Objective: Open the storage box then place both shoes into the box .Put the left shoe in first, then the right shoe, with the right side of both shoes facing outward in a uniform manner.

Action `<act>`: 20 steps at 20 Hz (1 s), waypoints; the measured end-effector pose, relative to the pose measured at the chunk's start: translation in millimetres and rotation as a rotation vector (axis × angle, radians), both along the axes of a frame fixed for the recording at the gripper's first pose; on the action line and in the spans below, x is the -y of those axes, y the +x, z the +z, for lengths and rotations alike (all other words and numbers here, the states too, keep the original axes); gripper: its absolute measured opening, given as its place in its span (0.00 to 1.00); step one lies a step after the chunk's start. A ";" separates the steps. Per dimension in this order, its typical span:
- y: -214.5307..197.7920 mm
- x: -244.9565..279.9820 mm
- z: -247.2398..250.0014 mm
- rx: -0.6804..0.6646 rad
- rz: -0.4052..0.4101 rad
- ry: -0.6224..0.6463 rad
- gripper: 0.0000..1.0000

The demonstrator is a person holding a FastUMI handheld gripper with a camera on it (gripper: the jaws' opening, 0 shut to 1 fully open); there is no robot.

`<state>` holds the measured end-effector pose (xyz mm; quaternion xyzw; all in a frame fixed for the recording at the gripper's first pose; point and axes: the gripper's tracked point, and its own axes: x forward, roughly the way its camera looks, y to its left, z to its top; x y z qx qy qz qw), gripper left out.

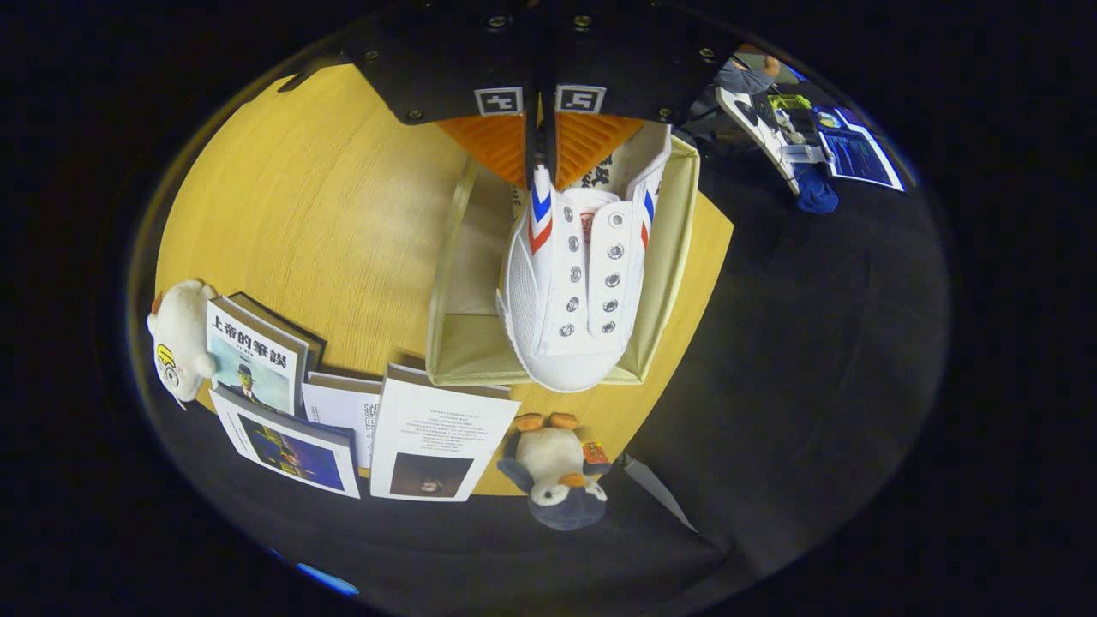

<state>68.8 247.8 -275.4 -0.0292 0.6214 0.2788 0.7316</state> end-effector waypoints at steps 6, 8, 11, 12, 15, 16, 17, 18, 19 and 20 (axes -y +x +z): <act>-10.3 9.9 -6.5 0.035 0.025 -0.021 0.00; -14.2 11.2 -16.7 0.037 0.039 -0.030 0.01; -4.7 8.8 -2.8 0.103 0.004 0.027 0.69; 2.9 14.6 10.3 0.142 0.002 0.036 0.99; 20.8 34.3 35.1 0.226 -0.037 0.095 0.99; 24.7 45.1 41.7 0.249 -0.065 0.108 0.99; 28.3 58.1 48.8 0.276 -0.095 0.123 0.99; 33.7 71.9 56.0 0.310 -0.133 0.144 0.99; 40.2 87.3 64.5 0.351 -0.178 0.169 0.99; 47.5 105.6 71.6 0.398 -0.227 0.189 0.99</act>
